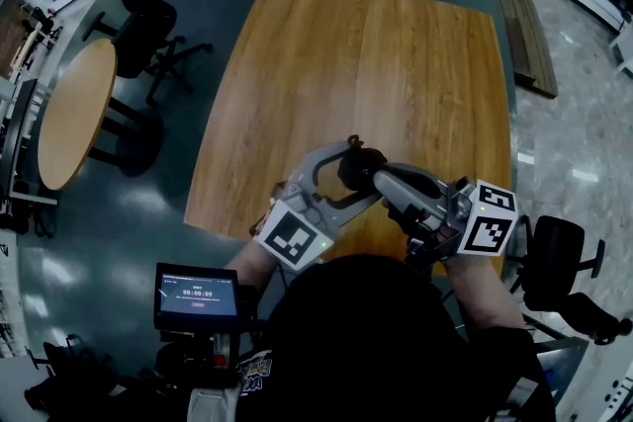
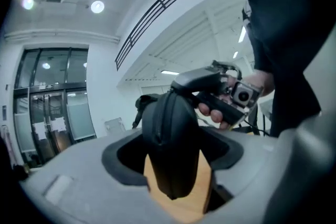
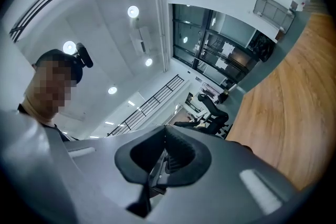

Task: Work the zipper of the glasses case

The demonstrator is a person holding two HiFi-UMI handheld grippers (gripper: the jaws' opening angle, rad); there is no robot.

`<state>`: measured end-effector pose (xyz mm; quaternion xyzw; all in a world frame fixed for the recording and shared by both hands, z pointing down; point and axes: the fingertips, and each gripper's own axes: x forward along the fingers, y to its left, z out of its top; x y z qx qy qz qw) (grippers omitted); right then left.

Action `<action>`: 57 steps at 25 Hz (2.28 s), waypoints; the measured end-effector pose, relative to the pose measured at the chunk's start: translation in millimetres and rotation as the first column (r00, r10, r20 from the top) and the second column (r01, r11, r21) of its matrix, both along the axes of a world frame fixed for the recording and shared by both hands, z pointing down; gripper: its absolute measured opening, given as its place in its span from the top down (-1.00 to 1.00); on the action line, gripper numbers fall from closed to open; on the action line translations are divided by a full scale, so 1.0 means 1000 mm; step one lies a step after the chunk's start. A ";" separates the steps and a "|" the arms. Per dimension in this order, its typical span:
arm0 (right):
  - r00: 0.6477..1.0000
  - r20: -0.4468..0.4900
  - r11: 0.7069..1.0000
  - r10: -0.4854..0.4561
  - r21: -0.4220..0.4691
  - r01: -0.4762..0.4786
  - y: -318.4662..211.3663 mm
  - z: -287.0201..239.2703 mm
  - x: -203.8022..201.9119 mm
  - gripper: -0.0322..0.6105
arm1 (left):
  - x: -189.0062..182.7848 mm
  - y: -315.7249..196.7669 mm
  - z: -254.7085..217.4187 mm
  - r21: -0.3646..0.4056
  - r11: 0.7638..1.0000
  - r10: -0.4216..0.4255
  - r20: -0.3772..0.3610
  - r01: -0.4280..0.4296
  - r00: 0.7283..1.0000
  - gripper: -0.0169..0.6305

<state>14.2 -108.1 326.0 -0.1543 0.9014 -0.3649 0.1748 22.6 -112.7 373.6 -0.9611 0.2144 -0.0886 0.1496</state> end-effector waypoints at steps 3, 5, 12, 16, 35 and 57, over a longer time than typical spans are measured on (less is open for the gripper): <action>1.000 -0.004 1.000 0.001 0.006 -0.001 0.003 -0.006 0.003 0.88 | -0.004 0.007 -0.010 0.060 0.998 0.014 -0.012 -0.013 1.000 0.07; 1.000 -0.019 1.000 0.016 0.020 -0.016 0.002 -0.013 0.009 0.88 | -0.010 0.014 -0.018 0.075 0.997 0.035 -0.046 -0.031 0.998 0.12; 1.000 0.009 0.999 -0.010 0.031 0.010 0.005 -0.026 0.014 0.88 | -0.023 0.027 -0.040 0.088 0.994 0.069 -0.144 -0.057 0.987 0.16; 0.996 0.078 0.997 -0.054 -0.051 0.058 0.004 -0.016 0.015 0.87 | -0.028 0.035 -0.047 0.122 0.990 0.091 -0.150 -0.073 0.985 0.16; 0.896 -0.360 0.869 0.261 0.491 -0.056 0.009 0.003 -0.005 0.81 | -0.074 -0.044 -0.036 -0.506 0.351 -0.598 -0.769 -0.788 0.227 0.15; 0.540 -0.560 0.403 0.629 0.828 0.389 0.025 0.019 -0.019 0.63 | -0.072 -0.036 -0.032 -0.450 0.216 -0.626 -0.745 -0.866 0.230 0.15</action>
